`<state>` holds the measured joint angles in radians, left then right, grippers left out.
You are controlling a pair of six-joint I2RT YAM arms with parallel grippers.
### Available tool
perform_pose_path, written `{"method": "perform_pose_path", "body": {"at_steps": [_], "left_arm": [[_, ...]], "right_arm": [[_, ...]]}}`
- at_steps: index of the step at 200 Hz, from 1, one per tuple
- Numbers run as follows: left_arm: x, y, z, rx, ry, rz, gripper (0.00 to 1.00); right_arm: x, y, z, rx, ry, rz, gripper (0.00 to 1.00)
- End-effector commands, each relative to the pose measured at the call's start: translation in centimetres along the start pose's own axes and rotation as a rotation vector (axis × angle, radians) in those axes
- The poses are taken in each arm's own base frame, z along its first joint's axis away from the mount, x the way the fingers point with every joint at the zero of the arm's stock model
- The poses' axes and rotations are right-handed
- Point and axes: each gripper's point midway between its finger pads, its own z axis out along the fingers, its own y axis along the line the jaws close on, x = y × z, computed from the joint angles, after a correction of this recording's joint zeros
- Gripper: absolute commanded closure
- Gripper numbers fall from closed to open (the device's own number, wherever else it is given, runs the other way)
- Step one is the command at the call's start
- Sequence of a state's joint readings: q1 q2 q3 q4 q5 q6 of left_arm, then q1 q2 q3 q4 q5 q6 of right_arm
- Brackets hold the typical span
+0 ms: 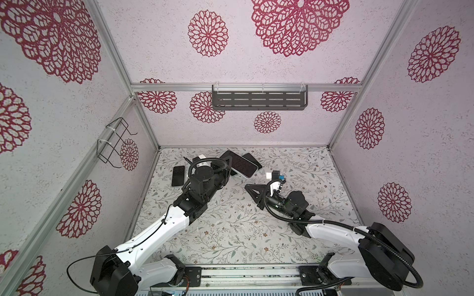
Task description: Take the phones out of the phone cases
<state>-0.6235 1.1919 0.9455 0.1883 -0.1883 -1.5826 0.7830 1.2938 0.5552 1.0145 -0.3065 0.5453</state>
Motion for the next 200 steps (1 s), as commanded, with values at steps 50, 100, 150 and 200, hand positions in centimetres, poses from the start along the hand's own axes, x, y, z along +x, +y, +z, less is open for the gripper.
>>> {"method": "perform_pose_path", "body": {"at_steps": [50, 100, 150, 200], "left_arm": [[0.5, -6.9, 0.5, 0.181, 0.383, 0.338, 1.0], [3.8, -7.2, -1.8, 0.232, 0.686, 0.71, 1.0], [3.8, -8.6, -2.6, 0.28, 0.757, 0.807, 1.0], [5.1, -9.3, -3.7, 0.35, 0.822, 0.87, 1.0]], "right_arm": [[-2.4, 0.6, -5.5, -0.077, 0.055, 0.064, 0.23], [-3.8, 3.7, -5.6, -0.15, 0.216, -0.011, 0.2], [-3.1, 4.4, -5.0, -0.201, 0.323, -0.029, 0.22], [-3.3, 5.7, -3.8, -0.296, 0.332, -0.016, 0.24]]}}
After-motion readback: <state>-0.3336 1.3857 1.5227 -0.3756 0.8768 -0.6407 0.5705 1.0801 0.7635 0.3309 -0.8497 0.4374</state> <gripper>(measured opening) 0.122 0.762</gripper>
